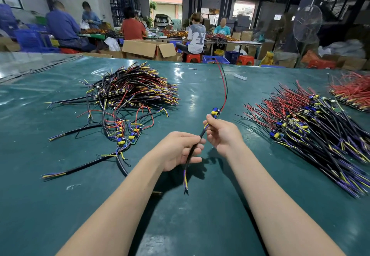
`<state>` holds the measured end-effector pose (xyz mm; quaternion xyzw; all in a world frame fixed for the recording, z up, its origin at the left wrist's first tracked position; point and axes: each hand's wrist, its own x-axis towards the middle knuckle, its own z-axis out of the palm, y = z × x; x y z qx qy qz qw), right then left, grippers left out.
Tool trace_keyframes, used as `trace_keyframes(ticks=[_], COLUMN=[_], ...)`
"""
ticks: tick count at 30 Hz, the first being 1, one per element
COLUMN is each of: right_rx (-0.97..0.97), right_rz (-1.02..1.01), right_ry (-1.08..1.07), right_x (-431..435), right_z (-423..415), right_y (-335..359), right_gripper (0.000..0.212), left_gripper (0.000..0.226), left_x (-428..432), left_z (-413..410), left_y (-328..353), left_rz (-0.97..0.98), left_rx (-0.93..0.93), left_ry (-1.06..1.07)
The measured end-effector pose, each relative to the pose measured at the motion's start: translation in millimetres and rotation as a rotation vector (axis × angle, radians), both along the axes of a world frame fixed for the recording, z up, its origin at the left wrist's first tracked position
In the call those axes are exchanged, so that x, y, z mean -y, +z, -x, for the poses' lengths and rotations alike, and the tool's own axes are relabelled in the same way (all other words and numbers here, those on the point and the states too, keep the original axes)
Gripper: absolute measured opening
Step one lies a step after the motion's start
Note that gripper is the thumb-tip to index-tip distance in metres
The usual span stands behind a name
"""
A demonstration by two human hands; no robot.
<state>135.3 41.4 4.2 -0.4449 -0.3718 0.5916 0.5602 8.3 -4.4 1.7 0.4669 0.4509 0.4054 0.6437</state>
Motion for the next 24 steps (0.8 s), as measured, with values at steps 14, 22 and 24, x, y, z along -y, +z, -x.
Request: trace_keyframes(ticks=[14, 22, 24], right_rx=[-0.051, -0.078, -0.085], right_rz=[-0.096, -0.145, -0.152], right_ry=[-0.132, -0.207, -0.250], right_x=[-8, -8, -9], right_z=[-16, -15, -17], right_y=[-1, 0, 0], right_gripper=[0.027, 0.028, 0.029], left_gripper=[0.017, 0.017, 0.018], left_x=[2, 4, 4], left_z=[9, 10, 8], left_y=[0, 1, 0], left_rz=[0.070, -0.087, -0.081], left_rx=[-0.004, -0.159, -0.166], left_ry=[-0.278, -0.234, -0.231])
